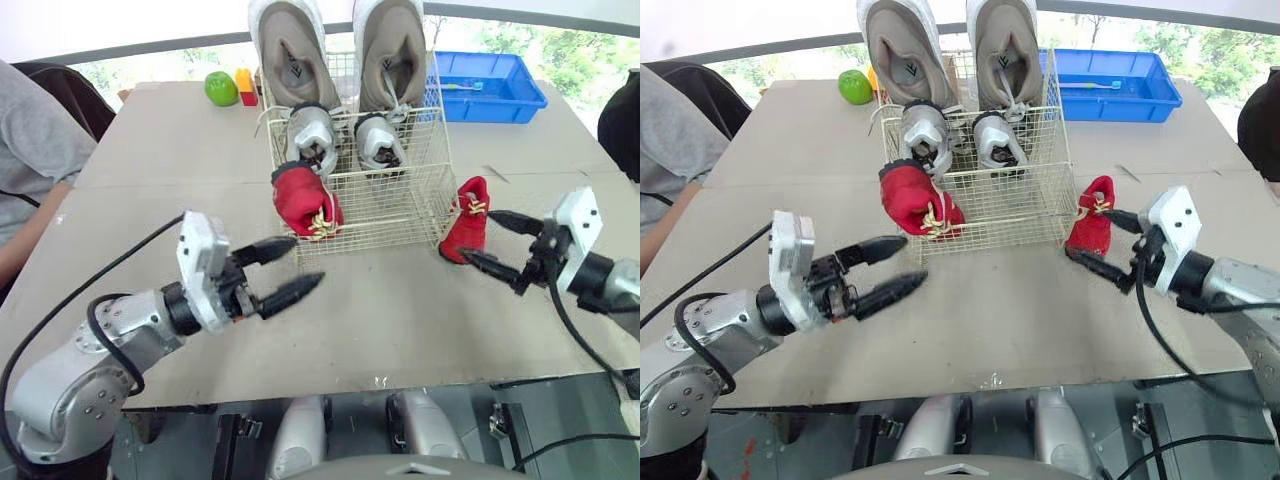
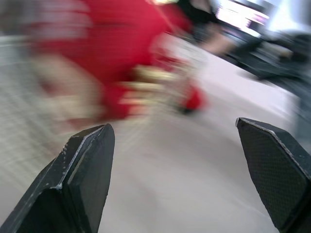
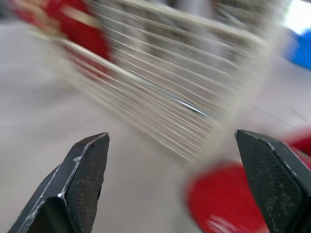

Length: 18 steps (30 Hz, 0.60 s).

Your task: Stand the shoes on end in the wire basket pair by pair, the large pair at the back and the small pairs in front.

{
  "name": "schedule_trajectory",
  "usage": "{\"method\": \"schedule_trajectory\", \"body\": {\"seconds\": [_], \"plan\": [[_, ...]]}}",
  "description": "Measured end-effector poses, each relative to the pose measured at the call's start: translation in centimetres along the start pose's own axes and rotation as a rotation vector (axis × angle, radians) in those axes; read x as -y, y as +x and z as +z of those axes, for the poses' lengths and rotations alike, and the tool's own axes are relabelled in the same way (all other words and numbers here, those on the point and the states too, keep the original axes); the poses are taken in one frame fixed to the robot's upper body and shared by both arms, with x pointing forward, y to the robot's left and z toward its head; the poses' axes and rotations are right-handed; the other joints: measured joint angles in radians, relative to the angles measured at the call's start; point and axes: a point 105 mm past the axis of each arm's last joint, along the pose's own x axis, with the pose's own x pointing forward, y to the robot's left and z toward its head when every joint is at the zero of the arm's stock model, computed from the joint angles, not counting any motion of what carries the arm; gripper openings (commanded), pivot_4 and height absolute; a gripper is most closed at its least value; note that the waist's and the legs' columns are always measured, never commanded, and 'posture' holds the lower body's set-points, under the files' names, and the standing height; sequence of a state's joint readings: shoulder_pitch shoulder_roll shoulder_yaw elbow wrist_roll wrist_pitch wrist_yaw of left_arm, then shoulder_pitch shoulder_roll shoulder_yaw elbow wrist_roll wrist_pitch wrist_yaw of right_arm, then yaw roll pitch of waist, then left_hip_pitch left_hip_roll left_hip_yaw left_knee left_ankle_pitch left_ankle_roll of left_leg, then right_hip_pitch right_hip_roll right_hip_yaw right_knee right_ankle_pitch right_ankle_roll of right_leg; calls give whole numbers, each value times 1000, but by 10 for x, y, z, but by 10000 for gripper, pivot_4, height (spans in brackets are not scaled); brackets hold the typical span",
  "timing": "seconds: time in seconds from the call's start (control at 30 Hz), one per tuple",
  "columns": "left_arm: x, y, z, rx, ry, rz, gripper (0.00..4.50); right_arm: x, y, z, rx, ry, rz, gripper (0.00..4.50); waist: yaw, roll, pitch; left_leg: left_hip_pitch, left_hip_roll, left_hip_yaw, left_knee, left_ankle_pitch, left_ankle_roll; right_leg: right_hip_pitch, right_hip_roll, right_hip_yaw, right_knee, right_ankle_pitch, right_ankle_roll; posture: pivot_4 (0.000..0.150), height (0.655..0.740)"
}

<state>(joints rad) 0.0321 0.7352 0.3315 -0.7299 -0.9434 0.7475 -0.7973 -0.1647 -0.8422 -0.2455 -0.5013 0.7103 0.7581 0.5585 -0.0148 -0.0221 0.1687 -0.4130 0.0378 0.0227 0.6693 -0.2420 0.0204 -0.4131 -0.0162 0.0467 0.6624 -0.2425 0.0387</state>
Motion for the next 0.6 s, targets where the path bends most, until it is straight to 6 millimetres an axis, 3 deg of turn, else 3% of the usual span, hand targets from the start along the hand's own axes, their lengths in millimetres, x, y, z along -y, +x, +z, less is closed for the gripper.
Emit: {"method": "schedule_trajectory", "body": {"seconds": [0.17, 0.27, 0.43, 0.57, 0.6], "plan": [[23, 16, 4, -3, 72, -125, 42879, 46, 6, -15, -128, 162, -131, 39958, 3, 0, 0, -1, 0, 0, 1, 0, 0, 0, 0, 1, 0, 0, 0, 1500, 7400], [44, 26, 6, 19, 87, -163, 42879, 69, 22, -16, -156, 284, -166, 39958, -5, 0, 1, -1, 0, 1, 0, 0, 0, 0, 1, 3, -1, 0, 0, 1500, 7400], [70, 41, 14, 50, 135, -205, 42879, 88, 47, -23, -189, 439, -124, 39958, 1, 1, 1, -2, 0, 1, -1, 0, 0, 0, 2, -1, -1, 2, 4, 1500, 7400], [74, 54, 17, 70, 134, -188, 42879, 99, 56, -28, -235, 458, -108, 39958, 3, 1, 2, -1, -1, 0, 0, 0, 0, 0, 1, 0, -1, 3, 4, 1500, 7400], [76, 57, 19, 81, 130, -188, 43196, 99, 57, -32, -262, 449, -98, 37384, 2, 1, 2, -1, -1, 0, 0, 0, 0, 0, 1, 0, -1, 3, 4, 1500, 7400]]}}
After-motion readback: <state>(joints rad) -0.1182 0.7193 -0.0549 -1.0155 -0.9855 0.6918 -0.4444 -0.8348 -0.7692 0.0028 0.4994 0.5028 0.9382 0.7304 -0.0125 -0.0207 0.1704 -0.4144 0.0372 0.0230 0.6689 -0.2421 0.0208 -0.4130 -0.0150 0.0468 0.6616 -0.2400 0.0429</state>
